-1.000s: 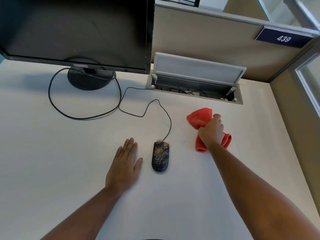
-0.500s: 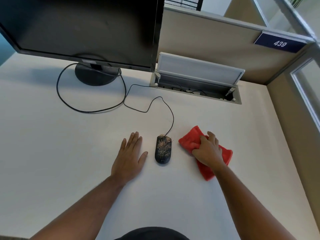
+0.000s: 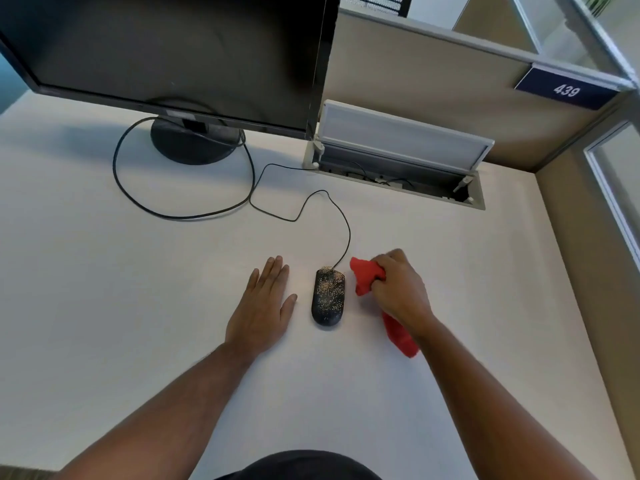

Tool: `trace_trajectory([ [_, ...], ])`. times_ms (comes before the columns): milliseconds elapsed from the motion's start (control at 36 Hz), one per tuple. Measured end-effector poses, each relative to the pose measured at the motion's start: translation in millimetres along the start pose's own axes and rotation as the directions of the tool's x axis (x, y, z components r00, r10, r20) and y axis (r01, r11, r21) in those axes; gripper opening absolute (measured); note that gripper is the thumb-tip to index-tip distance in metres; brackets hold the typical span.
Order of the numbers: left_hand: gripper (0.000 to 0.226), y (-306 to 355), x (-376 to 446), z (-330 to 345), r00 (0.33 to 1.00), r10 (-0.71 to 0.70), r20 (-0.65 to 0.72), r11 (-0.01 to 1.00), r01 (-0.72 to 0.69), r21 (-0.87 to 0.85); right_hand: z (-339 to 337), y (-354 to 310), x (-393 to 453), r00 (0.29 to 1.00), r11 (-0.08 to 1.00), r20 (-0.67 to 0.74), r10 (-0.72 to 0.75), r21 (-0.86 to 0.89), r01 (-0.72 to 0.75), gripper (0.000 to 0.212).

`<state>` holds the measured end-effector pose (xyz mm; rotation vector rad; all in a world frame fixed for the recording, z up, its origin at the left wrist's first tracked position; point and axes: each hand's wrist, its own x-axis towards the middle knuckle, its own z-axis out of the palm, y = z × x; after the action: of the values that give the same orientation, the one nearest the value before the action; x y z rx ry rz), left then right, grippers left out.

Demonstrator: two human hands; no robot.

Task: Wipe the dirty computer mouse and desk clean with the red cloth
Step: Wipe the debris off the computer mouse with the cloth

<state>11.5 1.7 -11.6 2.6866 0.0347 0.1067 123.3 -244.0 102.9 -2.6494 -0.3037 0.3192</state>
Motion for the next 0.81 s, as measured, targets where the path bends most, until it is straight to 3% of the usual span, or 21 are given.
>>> trace_trajectory([
  [139,0.066,-1.9,0.8,2.1,1.0,0.0,0.013,1.0,0.0,0.002,-6.0,-34.8,22.6,0.978,0.988,0.155,-0.141,-0.048,0.15,0.038],
  [250,0.066,-3.5,0.4,3.2,1.0,-0.006,0.01,1.0,0.006,0.001,1.9,-59.8,30.4,0.945,0.951,0.285,-0.159,-0.213,0.225,0.034],
  [333,0.067,-3.0,0.0,3.2,1.0,-0.013,0.013,1.0,0.013,0.007,10.5,-75.2,29.6,0.902,0.893,0.386,-0.196,-0.309,0.326,0.032],
  [417,0.068,-2.7,0.1,2.6,0.999,-0.027,0.022,1.0,0.027,-0.007,12.4,-86.1,27.7,0.842,0.879,0.489,-0.227,-0.27,0.393,0.039],
  [500,0.068,-2.0,0.6,1.4,0.999,-0.027,0.019,0.999,0.027,-0.016,2.0,-89.5,30.7,0.851,0.885,0.468,-0.24,-0.254,0.39,0.041],
  [639,0.069,-0.4,-0.1,-0.7,1.0,-0.014,0.013,1.0,0.014,-0.02,-19.5,-76.0,45.0,0.919,0.862,0.344,-0.192,-0.389,0.326,0.034],
  [806,0.068,1.1,-0.7,-2.1,1.0,-0.005,0.006,1.0,0.005,-0.026,-15.2,-82.1,38.3,0.906,0.861,0.395,-0.154,-0.396,0.319,0.032],
])
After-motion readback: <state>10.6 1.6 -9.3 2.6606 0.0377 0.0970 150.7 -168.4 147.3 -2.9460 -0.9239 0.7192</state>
